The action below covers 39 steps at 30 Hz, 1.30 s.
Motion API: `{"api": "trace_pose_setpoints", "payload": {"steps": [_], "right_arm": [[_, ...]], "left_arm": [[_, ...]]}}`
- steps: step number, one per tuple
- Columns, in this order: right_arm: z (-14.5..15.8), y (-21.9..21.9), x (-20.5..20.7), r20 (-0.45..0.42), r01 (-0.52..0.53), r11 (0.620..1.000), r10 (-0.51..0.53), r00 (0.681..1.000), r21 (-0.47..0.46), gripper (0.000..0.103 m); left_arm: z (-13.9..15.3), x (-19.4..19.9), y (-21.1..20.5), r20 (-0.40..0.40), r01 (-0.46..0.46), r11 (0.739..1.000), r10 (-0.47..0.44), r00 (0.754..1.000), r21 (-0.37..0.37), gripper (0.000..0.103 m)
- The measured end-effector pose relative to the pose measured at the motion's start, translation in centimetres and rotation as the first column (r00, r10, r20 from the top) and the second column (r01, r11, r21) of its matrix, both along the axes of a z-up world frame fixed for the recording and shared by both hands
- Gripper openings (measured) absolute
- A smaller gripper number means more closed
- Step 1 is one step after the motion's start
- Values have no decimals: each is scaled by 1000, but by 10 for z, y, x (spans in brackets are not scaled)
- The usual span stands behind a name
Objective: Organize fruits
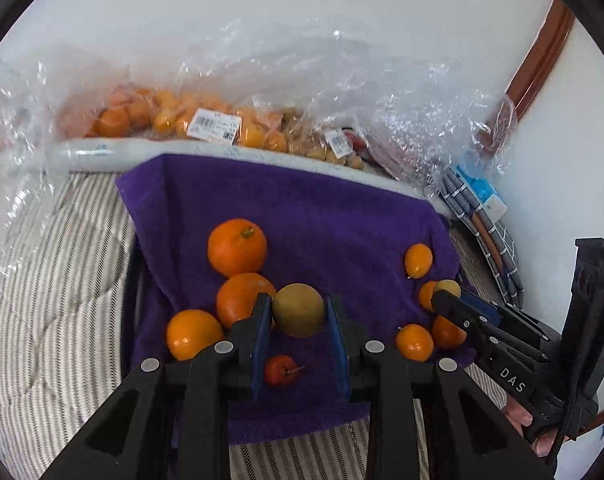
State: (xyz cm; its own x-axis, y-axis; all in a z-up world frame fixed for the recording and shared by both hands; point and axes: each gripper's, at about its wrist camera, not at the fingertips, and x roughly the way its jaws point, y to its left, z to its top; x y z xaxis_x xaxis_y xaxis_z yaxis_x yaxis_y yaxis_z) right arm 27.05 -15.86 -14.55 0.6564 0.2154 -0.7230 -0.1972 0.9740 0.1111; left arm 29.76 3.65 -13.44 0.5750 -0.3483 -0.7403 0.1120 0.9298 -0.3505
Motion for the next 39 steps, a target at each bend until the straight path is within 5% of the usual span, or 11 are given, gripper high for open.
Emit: {"api": "trace_pose_setpoints", "payload": {"steps": [9,13,16,28,35,39], "right_arm": [[-19,3,2,-37,-19,1000,18,999,-10,27],[-9,4,-9,-26,5,999,-6,1000,-46,47],[11,5,-29,36,29,996,-27,999,-82,65],[87,-15,-137,87,129,988,-122,989,-89,68],[108,-26,-214,171,167,983,-152,973,-78,93],[116,-29,-251,215,181,980,-159,964,-84,99]], "left_arm": [[-8,-1,-2,-7,4,1000,-4,1000,14,26],[-1,-9,1,-14,-24,999,25,1000,48,27],[13,-25,3,11,-52,996,52,999,75,41],[86,-142,-2,151,-124,984,104,983,125,65],[114,-213,-13,226,-143,979,108,968,142,82],[123,-249,-20,266,-156,975,110,958,159,90]]}}
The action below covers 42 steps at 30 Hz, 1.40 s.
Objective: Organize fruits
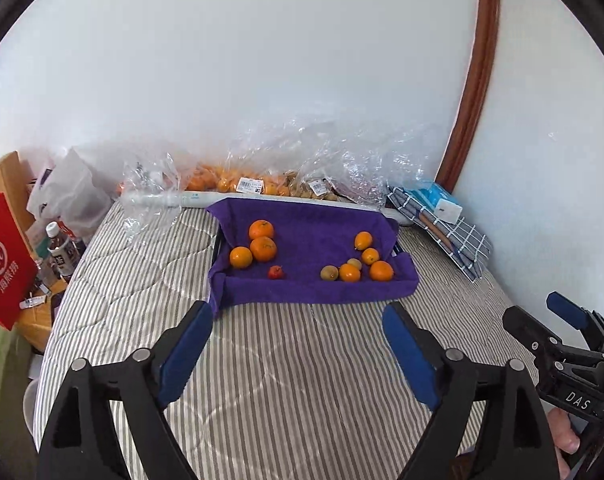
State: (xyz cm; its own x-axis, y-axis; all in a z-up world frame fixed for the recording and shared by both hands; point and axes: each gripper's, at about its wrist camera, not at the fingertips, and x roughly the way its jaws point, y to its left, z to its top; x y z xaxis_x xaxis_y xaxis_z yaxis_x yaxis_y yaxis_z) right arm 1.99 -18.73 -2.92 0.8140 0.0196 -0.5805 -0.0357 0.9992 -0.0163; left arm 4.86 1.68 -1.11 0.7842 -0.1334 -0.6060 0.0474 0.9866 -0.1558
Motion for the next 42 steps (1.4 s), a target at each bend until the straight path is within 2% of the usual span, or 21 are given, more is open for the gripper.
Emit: {"api": "trace_pose_setpoints", "payload": {"steps": [7,13,16,42], "right_arm": [[7,-5,-46,30,16,1000,-16,999,7,103],[7,-5,-70,39,19,1000,-19,999,-4,103],[5,-6,-73,37,29,1000,-29,999,-6,103],[5,-19,-82,40,65,998,-65,997,3,103]], "left_arm": [[10,-45,1,51,-30,999,29,998,13,93],[14,-65,1,83,-45,999,42,996,26,94],[13,-67,0,88,-56,997,52,995,47,94],[7,-68,-6,72,-40,997,35,997,65,94]]}}
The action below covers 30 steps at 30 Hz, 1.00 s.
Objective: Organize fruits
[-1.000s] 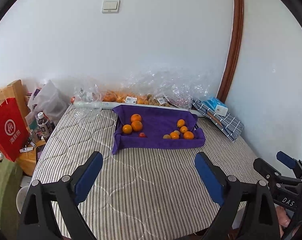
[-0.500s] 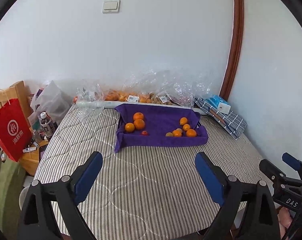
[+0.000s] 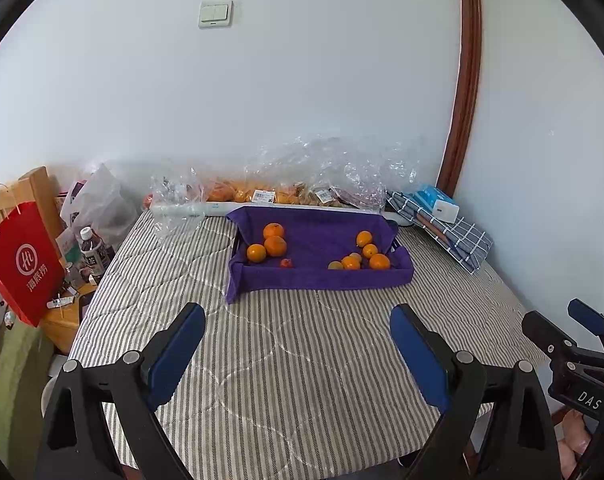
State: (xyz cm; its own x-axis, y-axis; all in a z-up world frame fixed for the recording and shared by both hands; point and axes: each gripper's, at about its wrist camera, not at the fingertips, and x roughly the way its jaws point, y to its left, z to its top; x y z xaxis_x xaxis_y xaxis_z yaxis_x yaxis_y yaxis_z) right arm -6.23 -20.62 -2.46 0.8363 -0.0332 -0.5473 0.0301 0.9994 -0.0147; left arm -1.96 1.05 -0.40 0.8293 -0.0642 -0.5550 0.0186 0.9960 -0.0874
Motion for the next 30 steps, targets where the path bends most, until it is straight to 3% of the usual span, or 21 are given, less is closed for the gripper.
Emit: {"api": "trace_pose_setpoints", "payload": {"steps": [30], "right_arm": [[0,-1,-2,3,11,1000,-11,1000,13,103]], "left_arm": [[-3,1,0,-7,-8,1000,8,1000,4,94]]}}
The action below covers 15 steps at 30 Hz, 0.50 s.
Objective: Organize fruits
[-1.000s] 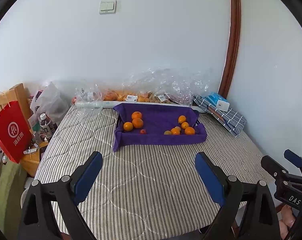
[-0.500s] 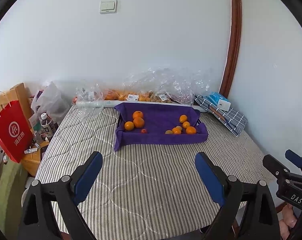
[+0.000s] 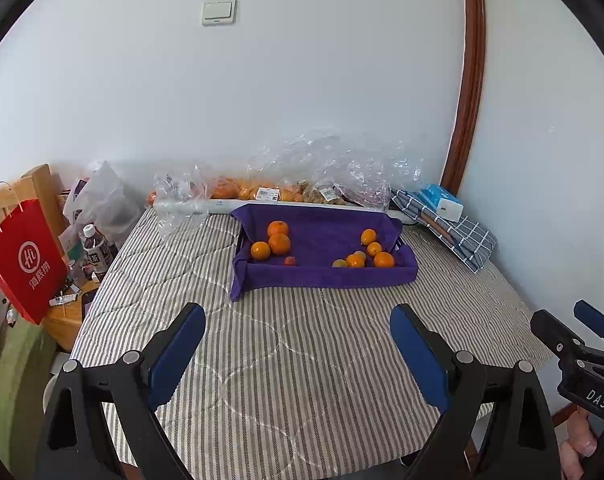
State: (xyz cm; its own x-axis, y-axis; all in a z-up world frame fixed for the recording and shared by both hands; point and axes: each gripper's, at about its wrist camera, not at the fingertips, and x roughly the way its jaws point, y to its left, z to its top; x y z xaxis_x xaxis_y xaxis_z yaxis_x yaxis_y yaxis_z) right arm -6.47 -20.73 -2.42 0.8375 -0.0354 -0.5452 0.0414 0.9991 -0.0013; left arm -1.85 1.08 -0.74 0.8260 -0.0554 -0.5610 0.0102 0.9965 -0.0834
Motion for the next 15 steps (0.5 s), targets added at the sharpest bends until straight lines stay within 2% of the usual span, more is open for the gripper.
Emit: {"api": "trace_pose_setpoints", "payload": {"steps": [15], "right_arm": [[1,-1,-2,2,1,1000,-1,1000,4,102]], "left_arm": [[0,0,-1,-1,-2,1000,2,1000,-1,94]]}}
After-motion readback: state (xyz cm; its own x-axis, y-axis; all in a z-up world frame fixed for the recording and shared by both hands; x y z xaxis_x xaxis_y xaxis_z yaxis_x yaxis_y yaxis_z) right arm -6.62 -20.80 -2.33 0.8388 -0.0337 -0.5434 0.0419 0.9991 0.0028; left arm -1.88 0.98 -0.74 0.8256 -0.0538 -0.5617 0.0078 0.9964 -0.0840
